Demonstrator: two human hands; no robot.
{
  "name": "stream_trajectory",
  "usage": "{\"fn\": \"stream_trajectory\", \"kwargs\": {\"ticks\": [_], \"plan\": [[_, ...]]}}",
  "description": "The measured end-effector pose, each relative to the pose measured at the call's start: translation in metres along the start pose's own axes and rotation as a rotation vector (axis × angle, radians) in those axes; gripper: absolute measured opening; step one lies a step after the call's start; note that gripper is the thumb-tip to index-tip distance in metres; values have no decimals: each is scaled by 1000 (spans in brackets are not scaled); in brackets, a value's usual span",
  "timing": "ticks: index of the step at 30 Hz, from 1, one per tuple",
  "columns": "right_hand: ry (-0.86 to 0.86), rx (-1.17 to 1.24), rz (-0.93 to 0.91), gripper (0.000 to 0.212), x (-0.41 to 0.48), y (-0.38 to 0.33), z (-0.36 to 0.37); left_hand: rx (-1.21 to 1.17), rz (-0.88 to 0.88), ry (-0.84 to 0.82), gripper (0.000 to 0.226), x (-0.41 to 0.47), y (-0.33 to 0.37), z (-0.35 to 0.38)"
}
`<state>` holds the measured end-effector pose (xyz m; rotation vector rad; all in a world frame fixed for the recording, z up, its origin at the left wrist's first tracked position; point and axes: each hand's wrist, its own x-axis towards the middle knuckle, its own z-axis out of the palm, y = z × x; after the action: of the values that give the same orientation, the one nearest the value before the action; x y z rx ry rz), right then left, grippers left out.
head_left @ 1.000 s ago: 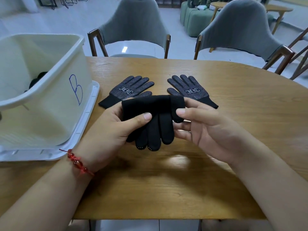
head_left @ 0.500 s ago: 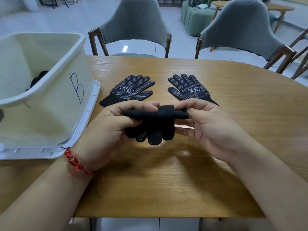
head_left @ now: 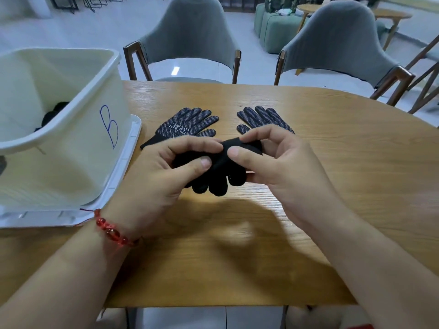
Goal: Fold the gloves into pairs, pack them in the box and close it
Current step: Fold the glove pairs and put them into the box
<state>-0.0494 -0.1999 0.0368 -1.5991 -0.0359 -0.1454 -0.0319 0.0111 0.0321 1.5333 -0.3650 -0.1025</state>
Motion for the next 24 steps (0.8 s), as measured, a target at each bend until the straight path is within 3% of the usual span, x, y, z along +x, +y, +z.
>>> {"fn": "stream_trajectory", "kwargs": {"ticks": [5, 8, 16, 24], "plan": [[54, 46, -148, 32, -2, -19, 15, -79, 60, 104, 42, -6, 20, -4], [52, 66, -225, 33, -6, -30, 27, 11, 90, 174, 37, -19, 33, -5], [-87, 82, -288, 40, -14, -67, 59, 279, 376, 315, 25, -50, 81, -25], [-249, -89, -389, 20, 3, -102, 115, 401, 406, 388, 22, -59, 108, -89]]}}
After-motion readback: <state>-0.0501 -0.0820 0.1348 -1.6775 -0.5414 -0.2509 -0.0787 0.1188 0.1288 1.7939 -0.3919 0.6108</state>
